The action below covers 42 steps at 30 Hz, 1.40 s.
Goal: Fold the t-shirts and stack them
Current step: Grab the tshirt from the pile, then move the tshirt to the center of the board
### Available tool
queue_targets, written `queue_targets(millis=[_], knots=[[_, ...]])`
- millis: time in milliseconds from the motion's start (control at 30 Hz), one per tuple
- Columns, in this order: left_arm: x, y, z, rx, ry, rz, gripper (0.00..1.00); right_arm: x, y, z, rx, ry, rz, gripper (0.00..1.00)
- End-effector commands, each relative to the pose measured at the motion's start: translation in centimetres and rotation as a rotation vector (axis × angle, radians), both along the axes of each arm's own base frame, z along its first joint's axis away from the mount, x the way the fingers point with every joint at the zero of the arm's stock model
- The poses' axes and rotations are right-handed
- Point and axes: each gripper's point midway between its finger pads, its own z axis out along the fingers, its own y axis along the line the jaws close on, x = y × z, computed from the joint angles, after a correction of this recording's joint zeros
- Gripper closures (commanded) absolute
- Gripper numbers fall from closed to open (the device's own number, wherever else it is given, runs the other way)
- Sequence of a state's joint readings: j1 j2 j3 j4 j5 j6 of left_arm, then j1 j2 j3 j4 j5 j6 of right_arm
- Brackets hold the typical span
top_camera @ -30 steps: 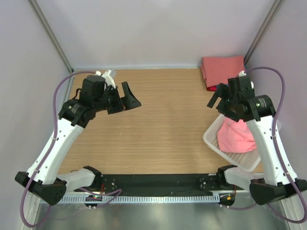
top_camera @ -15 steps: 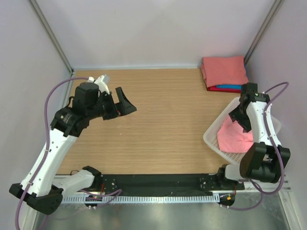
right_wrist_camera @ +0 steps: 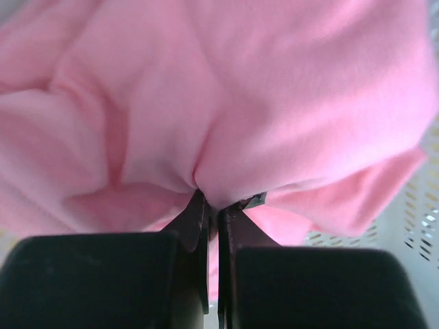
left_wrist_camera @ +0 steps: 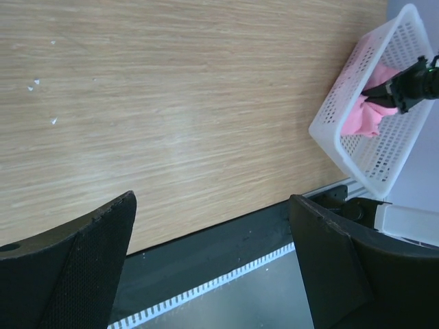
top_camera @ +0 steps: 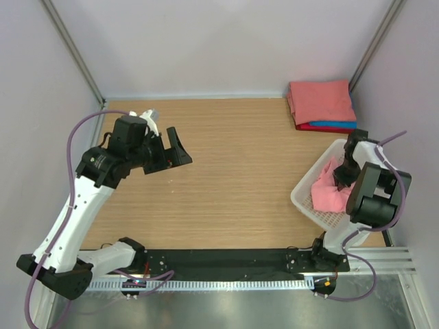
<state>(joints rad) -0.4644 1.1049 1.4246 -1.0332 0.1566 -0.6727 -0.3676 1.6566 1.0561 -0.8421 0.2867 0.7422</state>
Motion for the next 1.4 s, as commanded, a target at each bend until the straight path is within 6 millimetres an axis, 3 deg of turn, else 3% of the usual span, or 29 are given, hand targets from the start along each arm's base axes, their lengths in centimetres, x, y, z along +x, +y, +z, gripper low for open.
queue_targets(millis=[0, 33, 67, 100, 133, 233, 267, 300, 333, 367, 400, 433, 467, 500, 567, 633, 733, 833, 867, 900, 967, 1033, 1067, 1100, 1167, 1233, 1300, 1333, 1367], knots=[[-0.2, 0.5, 1.2, 0.015, -0.028, 0.009, 0.09, 2.3, -2.3, 6.3, -0.103, -0.061, 0.022, 0.99], [-0.1, 0.7, 1.2, 0.014, -0.036, 0.02, 0.09, 4.5, -3.2, 10.8, -0.15, -0.162, 0.018, 0.99], [-0.1, 0.8, 1.4, 0.009, -0.045, 0.028, 0.09, 4.4, -2.7, 14.1, -0.163, -0.208, 0.026, 0.99], [-0.1, 0.8, 1.1, 0.005, -0.039, 0.036, 0.1, 5.8, -1.8, 16.8, -0.138, -0.298, 0.05, 0.99], [0.3, 0.7, 1.3, -0.012, -0.05, 0.058, 0.11, 8.1, -1.2, 22.3, -0.147, -0.464, 0.08, 0.99], [0.5, 0.4, 1.6, -0.058, -0.05, 0.091, 0.11, 12.2, 6.7, 32.1, 0.108, -0.896, 0.256, 0.99], [0.5, 0.3, 1.5, -0.068, -0.045, 0.097, 0.12, 12.9, 8.8, 36.9, 0.142, -1.096, 0.327, 0.99], [0.6, 0.3, 1.6, -0.077, -0.044, 0.103, 0.12, 12.7, 13.2, 39.3, 0.273, -1.195, 0.446, 0.99], [0.6, 0.2, 1.6, -0.091, -0.036, 0.11, 0.12, 12.6, 15.9, 40.5, 0.367, -1.253, 0.48, 0.99], [0.4, 0.0, 1.8, -0.103, -0.035, 0.103, 0.12, 12.3, 18.3, 43.3, 0.398, -1.366, 0.57, 0.99], [0.4, 0.0, 2.0, -0.108, -0.041, 0.105, 0.12, 10.6, 22.6, 44.5, 0.486, -1.389, 0.679, 0.98], [0.3, 0.0, 2.1, -0.114, -0.044, 0.104, 0.12, 9.8, 25.0, 44.6, 0.538, -1.383, 0.735, 0.97], [0.3, 0.2, 2.2, -0.111, -0.05, 0.111, 0.12, 9.1, 26.8, 44.3, 0.578, -1.364, 0.778, 0.98], [0.1, 0.6, 2.4, -0.109, -0.054, 0.122, 0.12, 7.9, 30.1, 43.1, 0.652, -1.306, 0.853, 0.97], [0.0, 1.3, 2.2, -0.102, -0.054, 0.154, 0.12, 7.1, 32.5, 40.3, 0.682, -1.214, 0.892, 0.94], [-0.2, 2.4, 1.7, -0.085, -0.048, 0.201, 0.11, 6.0, 35.1, 34.9, 0.716, -1.065, 0.91, 0.88], [-0.8, 3.6, -0.2, -0.068, 0.005, 0.256, 0.11, 4.8, 36.1, 25.9, 0.689, -0.844, 0.894, 0.6], [-1.4, 4.0, -2.7, -0.05, 0.071, 0.274, 0.12, 4.6, 34.7, 19.4, 0.595, -0.677, 0.873, 0.51], [-1.5, 4.1, -4.0, -0.036, 0.102, 0.278, 0.12, 4.5, 32.8, 17.3, 0.493, -0.587, 0.85, 0.45], [-1.5, 4.1, -4.4, -0.031, 0.113, 0.278, 0.13, 5.1, 32.1, 17.1, 0.431, -0.551, 0.876, 0.43], [-1.0, 3.9, -5.3, -0.022, 0.132, 0.276, 0.13, 5.3, 31.0, 13.7, 0.349, -0.37, 0.902, 0.41], [-0.4, 3.6, -6.0, -0.019, 0.148, 0.276, 0.13, 7.2, 31.5, 13.9, 0.314, -0.368, 0.992, 0.4], [0.5, 3.2, -6.7, -0.012, 0.168, 0.278, 0.12, 8.2, 31.7, 11.8, 0.301, -0.311, 1.0, 0.4], [1.2, 2.9, -6.5, -0.015, 0.169, 0.28, 0.12, 9.8, 31.8, 12.5, 0.263, -0.338, 1.038, 0.4], [2.8, 2.0, -7.5, -0.003, 0.212, 0.271, 0.12, 12.2, 32.7, 10.2, 0.245, -0.311, 1.071, 0.4], [4.5, 1.2, -7.2, -0.001, 0.212, 0.252, 0.12, 14.1, 33.6, 9.4, 0.237, -0.314, 1.118, 0.41], [6.5, 0.4, -8.9, 0.028, 0.245, 0.236, 0.13, 14.7, 34.8, 7.7, 0.268, -0.268, 1.151, 0.44], [7.5, 0.4, -9.1, 0.035, 0.242, 0.234, 0.14, 14.4, 35.4, 7.3, 0.295, -0.259, 1.171, 0.46], [8.4, -0.4, -10.7, 0.032, 0.286, 0.214, 0.15, 13.6, 35.5, 6.3, 0.306, -0.228, 1.176, 0.46]])
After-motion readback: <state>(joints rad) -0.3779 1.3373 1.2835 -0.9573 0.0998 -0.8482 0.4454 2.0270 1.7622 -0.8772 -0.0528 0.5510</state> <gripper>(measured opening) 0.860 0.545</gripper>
